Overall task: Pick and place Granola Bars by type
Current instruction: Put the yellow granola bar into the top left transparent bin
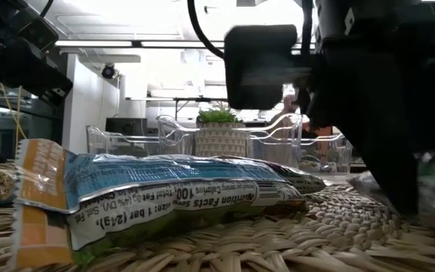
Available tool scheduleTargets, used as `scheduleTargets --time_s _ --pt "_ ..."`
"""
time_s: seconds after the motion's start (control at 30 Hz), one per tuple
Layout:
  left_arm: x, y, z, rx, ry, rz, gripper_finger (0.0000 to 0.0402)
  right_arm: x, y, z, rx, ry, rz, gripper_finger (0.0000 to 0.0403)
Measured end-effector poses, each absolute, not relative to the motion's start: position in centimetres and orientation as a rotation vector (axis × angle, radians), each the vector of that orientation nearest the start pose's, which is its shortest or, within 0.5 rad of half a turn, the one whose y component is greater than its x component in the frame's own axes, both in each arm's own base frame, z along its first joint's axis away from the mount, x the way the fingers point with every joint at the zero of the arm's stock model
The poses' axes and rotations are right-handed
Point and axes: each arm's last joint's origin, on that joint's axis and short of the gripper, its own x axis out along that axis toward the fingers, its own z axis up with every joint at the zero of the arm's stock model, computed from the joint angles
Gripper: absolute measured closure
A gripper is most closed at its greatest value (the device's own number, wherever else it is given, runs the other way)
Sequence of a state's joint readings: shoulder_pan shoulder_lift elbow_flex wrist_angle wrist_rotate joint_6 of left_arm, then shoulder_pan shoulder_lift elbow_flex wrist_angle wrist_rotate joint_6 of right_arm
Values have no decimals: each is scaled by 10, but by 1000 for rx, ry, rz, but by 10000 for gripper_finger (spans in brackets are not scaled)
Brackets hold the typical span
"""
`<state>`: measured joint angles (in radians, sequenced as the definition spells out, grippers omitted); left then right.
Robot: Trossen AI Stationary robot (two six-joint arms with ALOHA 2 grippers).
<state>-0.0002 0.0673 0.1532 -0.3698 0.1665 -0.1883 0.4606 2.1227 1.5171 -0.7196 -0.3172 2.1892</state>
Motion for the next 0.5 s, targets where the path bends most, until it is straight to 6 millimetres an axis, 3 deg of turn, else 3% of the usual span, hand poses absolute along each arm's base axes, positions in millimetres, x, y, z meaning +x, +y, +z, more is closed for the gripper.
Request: scheduleTargets --time_s 0.5 --pt "88 -5 175 -210 298 -135 401 384 198 172 1588 1287 -950 349"
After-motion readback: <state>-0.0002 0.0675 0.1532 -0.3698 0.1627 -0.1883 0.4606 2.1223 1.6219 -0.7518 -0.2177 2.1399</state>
